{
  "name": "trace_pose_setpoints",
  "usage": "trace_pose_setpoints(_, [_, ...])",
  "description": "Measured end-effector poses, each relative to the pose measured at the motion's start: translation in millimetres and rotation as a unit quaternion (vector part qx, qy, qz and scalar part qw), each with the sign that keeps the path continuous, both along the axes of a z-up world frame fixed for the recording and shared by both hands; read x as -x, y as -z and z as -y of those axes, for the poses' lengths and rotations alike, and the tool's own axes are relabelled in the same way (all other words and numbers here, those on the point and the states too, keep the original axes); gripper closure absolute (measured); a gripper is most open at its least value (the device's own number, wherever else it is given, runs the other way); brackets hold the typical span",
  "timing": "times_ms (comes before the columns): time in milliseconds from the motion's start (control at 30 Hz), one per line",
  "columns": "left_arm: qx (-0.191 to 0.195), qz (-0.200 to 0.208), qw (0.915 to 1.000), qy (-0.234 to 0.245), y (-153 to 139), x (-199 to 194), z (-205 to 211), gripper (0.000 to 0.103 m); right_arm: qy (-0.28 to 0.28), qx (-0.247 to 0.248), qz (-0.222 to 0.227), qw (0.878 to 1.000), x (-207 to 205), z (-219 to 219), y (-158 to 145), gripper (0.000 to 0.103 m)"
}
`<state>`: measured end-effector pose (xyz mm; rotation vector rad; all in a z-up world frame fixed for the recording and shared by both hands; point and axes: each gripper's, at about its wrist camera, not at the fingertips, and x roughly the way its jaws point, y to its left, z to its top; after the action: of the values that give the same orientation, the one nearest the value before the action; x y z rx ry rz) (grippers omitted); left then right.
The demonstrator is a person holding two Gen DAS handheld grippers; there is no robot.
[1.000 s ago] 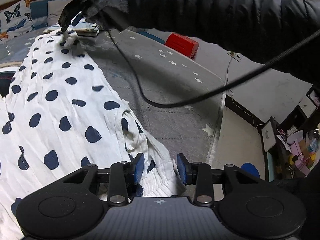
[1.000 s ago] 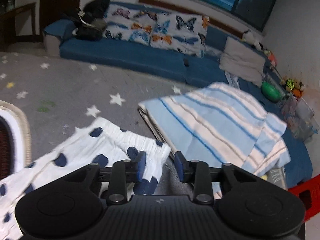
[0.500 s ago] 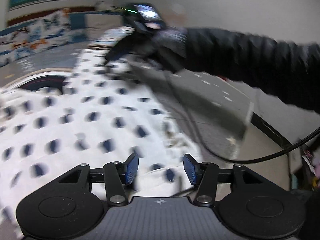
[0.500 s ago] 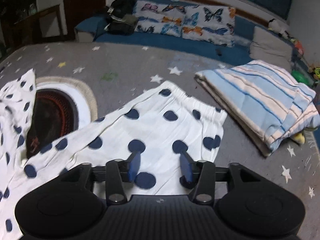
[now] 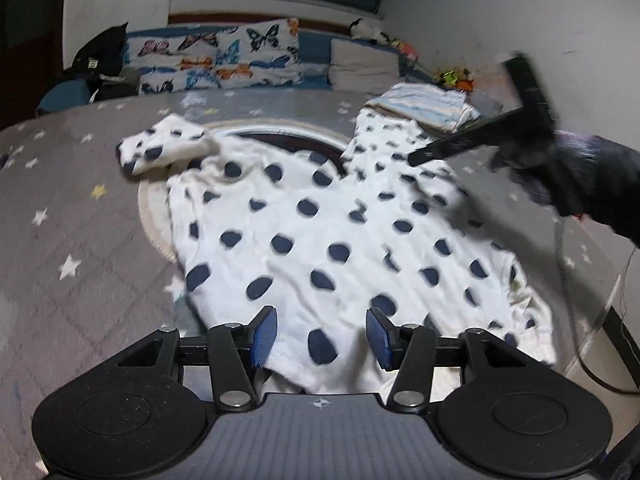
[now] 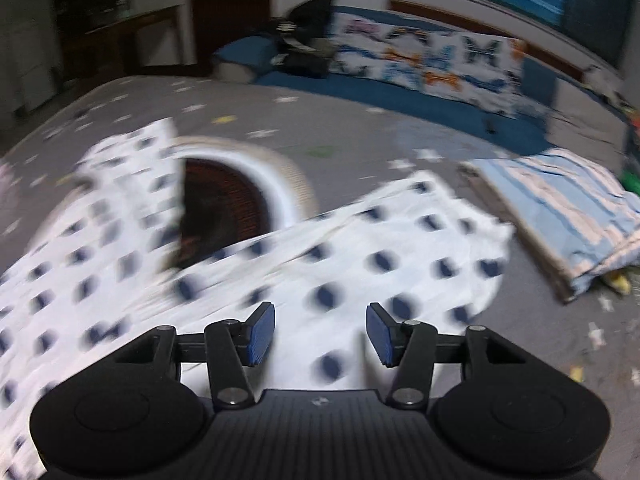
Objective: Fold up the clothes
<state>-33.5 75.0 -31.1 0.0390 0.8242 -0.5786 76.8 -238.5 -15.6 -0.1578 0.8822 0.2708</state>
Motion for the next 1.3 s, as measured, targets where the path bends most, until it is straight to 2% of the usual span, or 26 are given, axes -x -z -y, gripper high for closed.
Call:
trace_pose_setpoints(133, [-0.006,-0.014,0.9999,-0.003,9.6,3.0,-10.1,0.053,-0.065,-0.022,-0.013,0.998,44.8,-28.9,-3.6,0.051])
trace_pose_setpoints(267, [-0.011,-0.012,0.9999,0.0,11.1,10.5,-14.4,0.059,-0.124,-0.035,-0.035,0.991,89.7,-53.0,-0.4,0.051])
trace_pose_setpoints(467, [-0.016,-0.02,0.9995,0.02,8.6,22.2,-18.0,0.074,-0.162,-0.027,-0.06,0.985,126.2,-66.3,3.1,0.049])
trace_pose_setpoints(733, [-0.03,-0.031,0.9967,0.068,2.6,43.2,-23.0,0.074,-0.203,-0.005,-0.086,0.975,163.1,-77.6,0.9,0.05])
trace_pose_setpoints(900, [-0.041,-0.039,0.9949,0.083,-1.7,46.6,-24.9,0.074,-0.205,-0.016,-0.061,0.977,156.8,-75.6,-16.6,0.049])
trace_pose_setpoints(1167, [-0.042,-0.068,0.9937,0.078,-7.2,56.0,-32.2,0.074,-0.202,-0.025,-0.093,0.975,154.5,-72.7,4.5,0.045])
trace_pose_setpoints(1233, [-0.043,-0.066,0.9942,0.073,-15.4,52.7,-35.4,0.072,-0.196,-0.03,-0.089,0.976,154.2,-67.8,1.1,0.045])
trace_pose_setpoints(1300, [-0.042,-0.046,0.9961,0.062,-28.0,44.8,-37.2,0.072,-0.191,-0.036,-0.086,0.977,154.0,-62.8,-2.4,0.045])
